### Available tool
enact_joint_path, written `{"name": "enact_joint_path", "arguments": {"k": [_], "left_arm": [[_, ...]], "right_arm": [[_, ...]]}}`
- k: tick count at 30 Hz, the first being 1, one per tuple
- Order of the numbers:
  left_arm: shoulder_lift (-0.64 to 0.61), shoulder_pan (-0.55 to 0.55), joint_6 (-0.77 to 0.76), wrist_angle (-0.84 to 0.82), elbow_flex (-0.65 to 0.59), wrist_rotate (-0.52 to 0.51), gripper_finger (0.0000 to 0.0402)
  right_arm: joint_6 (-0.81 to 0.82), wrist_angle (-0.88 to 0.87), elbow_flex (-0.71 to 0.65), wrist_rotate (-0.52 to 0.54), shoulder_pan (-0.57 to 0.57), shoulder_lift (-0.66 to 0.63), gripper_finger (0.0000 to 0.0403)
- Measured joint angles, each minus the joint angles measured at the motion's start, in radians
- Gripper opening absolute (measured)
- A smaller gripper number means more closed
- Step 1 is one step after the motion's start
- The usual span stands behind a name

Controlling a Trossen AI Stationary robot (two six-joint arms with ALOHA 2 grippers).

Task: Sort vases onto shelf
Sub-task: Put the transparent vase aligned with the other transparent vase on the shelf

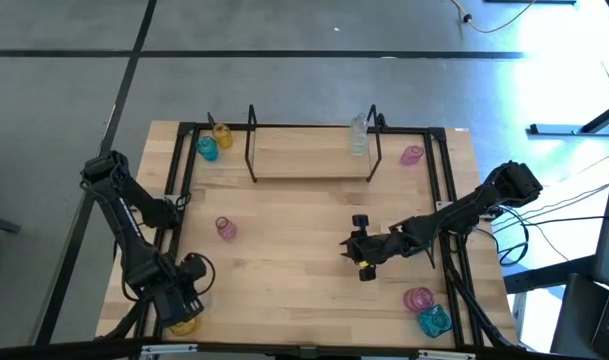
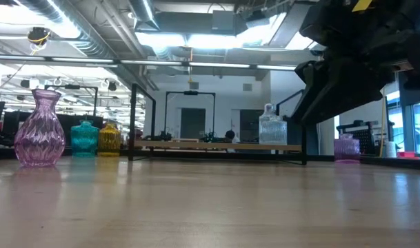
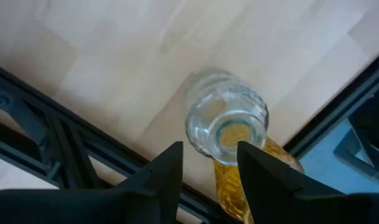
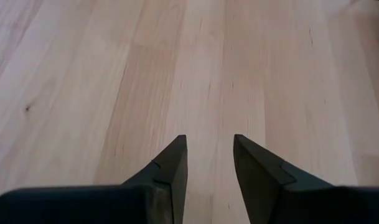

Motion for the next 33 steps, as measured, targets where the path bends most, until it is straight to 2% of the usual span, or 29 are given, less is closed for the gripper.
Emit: {"name": "enact_joint_path", "arguments": {"k": [3, 17, 22, 33], "left_arm": [[0.01, 0.0, 0.019, -0.001, 0.0, -0.018, 0.0144], [0.054, -0.007, 0.045, -0.015, 0.0, 0.016, 0.0144], [0.067, -0.007, 0.054, -0.015, 0.0, -0.023, 0.0144], [0.067, -0.006, 0.072, -0.009, -0.004, -0.019, 0.0144]], "right_arm": [[0.0, -0.007, 0.0, 0.0, 0.0, 0.0, 0.0115], [0.0, -0.006, 0.0, 0.0, 0.0, 0.0, 0.0115], [0.0, -0.006, 0.0, 0.0, 0.0, 0.0, 0.0115], [0.0, -0.006, 0.0, 0.0, 0.0, 0.0, 0.0115]]}}
